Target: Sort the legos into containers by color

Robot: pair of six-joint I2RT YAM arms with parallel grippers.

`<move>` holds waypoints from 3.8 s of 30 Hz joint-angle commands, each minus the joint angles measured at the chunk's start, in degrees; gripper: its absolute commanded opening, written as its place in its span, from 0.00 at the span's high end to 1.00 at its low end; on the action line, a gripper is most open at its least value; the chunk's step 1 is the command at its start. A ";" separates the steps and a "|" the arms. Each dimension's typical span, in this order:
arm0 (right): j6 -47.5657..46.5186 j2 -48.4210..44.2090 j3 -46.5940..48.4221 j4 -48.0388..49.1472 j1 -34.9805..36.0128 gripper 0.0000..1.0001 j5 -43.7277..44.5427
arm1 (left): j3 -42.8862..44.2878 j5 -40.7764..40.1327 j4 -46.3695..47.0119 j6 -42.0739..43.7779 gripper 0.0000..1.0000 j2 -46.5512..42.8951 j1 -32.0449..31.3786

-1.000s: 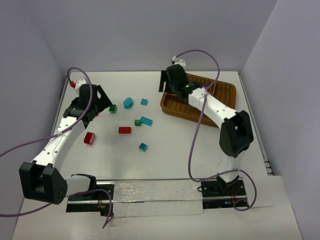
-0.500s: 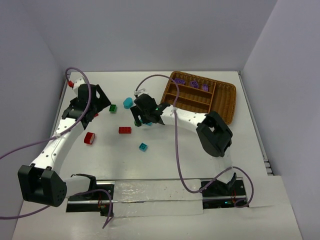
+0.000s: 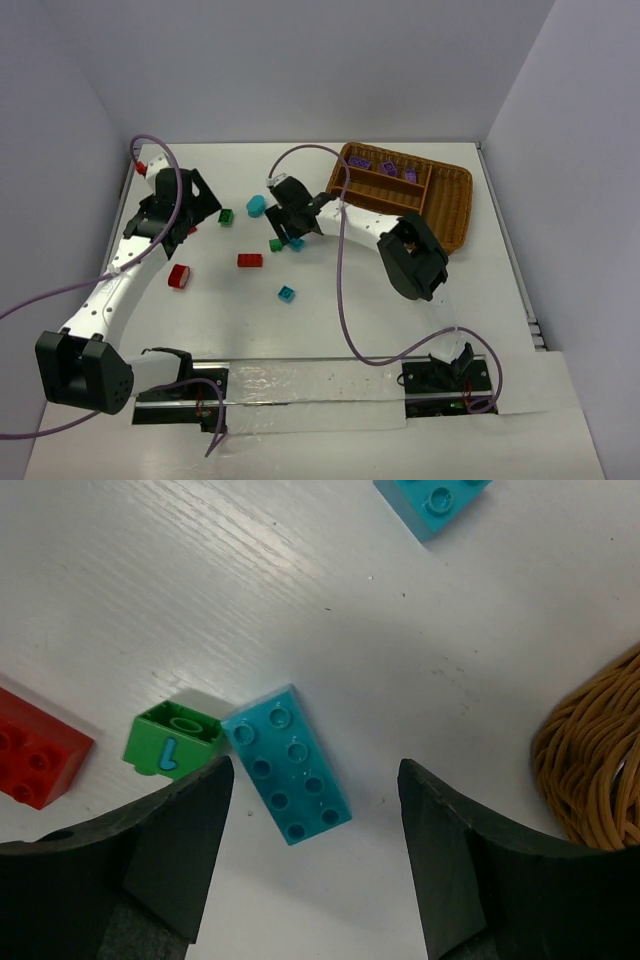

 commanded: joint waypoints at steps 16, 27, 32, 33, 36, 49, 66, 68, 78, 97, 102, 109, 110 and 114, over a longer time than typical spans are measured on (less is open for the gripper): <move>0.03 0.85 -2.07 2.32 -1.50 0.33 -10.11 | 1.85 -0.59 0.54 0.47 0.01 0.46 0.03; 1.69 1.69 -2.51 1.87 -1.50 0.57 -9.76 | 1.50 -0.41 0.63 0.30 0.01 0.12 0.03; 2.72 -0.96 -1.99 1.26 -1.50 0.91 -8.71 | 1.41 -0.50 0.54 0.21 0.01 0.03 0.03; 2.74 -2.01 -1.82 1.17 -1.50 0.92 -8.22 | 1.33 -0.50 0.54 0.21 0.01 -0.05 0.03; 3.18 -6.04 -1.98 1.51 -1.50 0.92 -7.13 | 1.32 -0.50 0.54 0.12 0.01 -0.14 0.03; 18.48 -21.45 -8.80 7.28 -14.40 0.92 3.81 | 1.28 -0.29 0.66 0.29 0.01 -0.80 0.03; 20.85 -6.91 -0.48 2.83 -25.85 0.89 8.17 | 1.15 -0.06 0.54 0.38 0.01 -0.93 0.03; 21.11 -5.76 0.39 2.81 -26.16 0.88 8.26 | 1.22 -0.13 0.56 0.45 0.01 -0.85 0.03; 21.80 -1.93 4.74 1.75 -27.60 0.84 7.71 | 1.76 -0.06 0.43 0.63 0.01 -0.20 0.03; 17.04 -18.39 -8.14 5.76 -19.53 0.25 8.72 | 1.67 -0.02 0.55 0.28 0.01 0.38 0.03; 19.48 -24.19 -16.67 6.77 -6.71 0.22 8.28 | 1.76 -0.41 0.37 0.04 0.01 0.21 0.03; 31.51 -25.83 -24.50 7.70 7.85 0.16 7.42 | 1.41 -0.40 0.29 0.02 0.01 -0.57 0.03; 32.52 -25.58 -25.27 8.10 9.59 0.16 8.02 | 1.41 -0.41 0.28 0.07 0.01 -0.74 0.03; 27.50 -23.09 -25.41 9.45 13.03 0.16 6.22 | 1.38 -0.11 0.36 0.21 0.01 -1.00 -0.03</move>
